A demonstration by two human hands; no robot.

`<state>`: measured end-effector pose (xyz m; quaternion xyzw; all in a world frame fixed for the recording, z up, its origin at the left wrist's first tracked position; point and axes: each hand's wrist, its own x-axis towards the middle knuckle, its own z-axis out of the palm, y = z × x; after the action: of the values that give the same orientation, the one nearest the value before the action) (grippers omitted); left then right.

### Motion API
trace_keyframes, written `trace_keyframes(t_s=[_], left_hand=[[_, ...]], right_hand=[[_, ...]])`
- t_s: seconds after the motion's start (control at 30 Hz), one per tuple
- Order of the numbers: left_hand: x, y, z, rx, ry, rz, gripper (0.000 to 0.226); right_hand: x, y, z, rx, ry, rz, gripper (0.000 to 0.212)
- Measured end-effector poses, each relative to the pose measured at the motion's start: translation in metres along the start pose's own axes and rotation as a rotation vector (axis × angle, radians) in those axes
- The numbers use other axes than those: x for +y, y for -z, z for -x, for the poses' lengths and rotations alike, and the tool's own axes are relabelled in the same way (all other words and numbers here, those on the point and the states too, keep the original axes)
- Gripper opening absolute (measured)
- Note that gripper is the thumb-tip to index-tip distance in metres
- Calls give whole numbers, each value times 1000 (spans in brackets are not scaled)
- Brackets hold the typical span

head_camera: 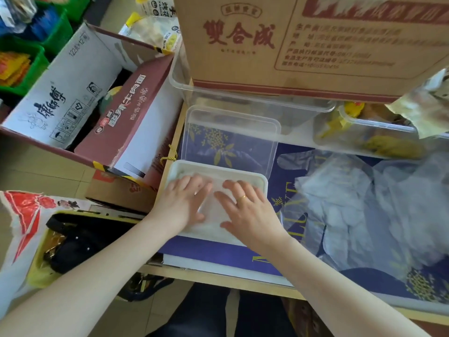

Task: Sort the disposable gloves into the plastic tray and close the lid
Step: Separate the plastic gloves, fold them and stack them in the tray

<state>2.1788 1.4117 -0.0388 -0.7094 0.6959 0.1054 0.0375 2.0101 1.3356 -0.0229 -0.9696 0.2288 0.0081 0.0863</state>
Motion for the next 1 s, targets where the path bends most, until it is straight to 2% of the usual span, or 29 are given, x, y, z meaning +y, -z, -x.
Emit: trace_keyframes(t_s=[0.07,0.23,0.3,0.37,0.5,0.63,0.73,0.77,0.83,0.9,0.97,1.0], left_hand=[[1,-2,-5,-36,-2,-81,93],[9,9,-15,-189,39,-169,96],[7,11,-16,-287,6,-143,87],[7,22,-15,-371,22,-45,83],[9,25,-8,-337,57,-29,92],[20,18,-8,-314,141,-180,99],[31,14,-10,-280,196,-253,95],[35,13,-11,-266,198,-274,95],[40,15,-11,-285,210,-313,94],[44,21,-13,-354,229,-309,89],[50,33,-18,-369,227,-316,71],[54,37,-22,-318,237,-297,60]], right_hand=[[3,-5,9,-135,88,8,68],[6,-4,-1,-323,7,77,47],[7,-11,-5,-402,-4,131,37],[8,-11,-5,-435,-16,235,38],[17,-10,-3,-494,-10,390,46],[19,-1,2,-348,-13,309,44],[33,1,23,-28,13,21,21],[40,3,32,53,-18,-84,20],[58,9,52,158,-153,-211,28],[89,6,71,221,-379,-263,35],[126,-1,87,152,-602,-281,43],[145,-3,92,85,-690,-276,51]])
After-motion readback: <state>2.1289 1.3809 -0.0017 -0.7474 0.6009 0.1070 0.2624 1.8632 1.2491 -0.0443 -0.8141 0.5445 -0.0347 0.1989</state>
